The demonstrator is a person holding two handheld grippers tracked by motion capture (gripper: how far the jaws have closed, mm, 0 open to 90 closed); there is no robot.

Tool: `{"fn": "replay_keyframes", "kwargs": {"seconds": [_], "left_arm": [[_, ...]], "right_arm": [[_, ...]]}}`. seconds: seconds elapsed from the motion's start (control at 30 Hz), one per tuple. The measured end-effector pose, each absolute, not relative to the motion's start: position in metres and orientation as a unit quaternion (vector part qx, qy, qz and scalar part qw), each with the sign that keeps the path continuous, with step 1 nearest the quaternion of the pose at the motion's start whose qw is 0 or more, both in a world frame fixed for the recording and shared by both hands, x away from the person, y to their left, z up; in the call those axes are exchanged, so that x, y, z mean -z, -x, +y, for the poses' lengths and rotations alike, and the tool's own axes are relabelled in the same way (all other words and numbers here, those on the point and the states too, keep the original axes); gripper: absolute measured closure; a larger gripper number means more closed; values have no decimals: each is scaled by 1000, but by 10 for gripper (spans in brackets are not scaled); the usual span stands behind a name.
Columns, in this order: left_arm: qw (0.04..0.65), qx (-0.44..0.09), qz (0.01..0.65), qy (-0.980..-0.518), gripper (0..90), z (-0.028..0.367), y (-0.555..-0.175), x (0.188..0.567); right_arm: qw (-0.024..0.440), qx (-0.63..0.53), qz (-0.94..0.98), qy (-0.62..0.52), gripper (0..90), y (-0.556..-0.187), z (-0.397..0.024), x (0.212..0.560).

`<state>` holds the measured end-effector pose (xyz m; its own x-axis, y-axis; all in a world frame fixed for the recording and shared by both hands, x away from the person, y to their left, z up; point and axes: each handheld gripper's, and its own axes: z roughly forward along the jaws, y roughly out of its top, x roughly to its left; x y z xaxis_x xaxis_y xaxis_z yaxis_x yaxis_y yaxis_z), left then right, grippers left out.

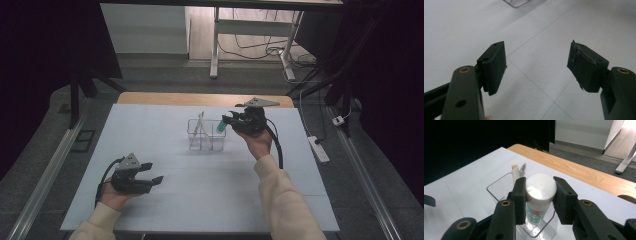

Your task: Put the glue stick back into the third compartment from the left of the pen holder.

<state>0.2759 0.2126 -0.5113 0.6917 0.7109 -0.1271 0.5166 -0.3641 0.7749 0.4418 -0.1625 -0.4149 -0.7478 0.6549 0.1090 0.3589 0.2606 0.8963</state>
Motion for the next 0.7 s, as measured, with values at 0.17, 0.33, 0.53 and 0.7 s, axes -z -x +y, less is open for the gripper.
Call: {"fn": "replay_keyframes", "kwargs": {"seconds": [0.17, 0.33, 0.53, 0.7], "left_arm": [[421, -116, 375, -817, 312, 213, -276, 511], [421, -116, 375, -818, 312, 213, -276, 511], [421, -117, 376, -817, 311, 214, -275, 511], [420, -117, 376, -818, 311, 213, -276, 511]], "right_arm": [[143, -507, 786, -325, 641, -443, -160, 419], [144, -503, 789, -323, 637, -444, -158, 422], [145, -503, 789, -320, 495, -445, -157, 425], [151, -504, 791, -314, 465, -440, -160, 424]]}}
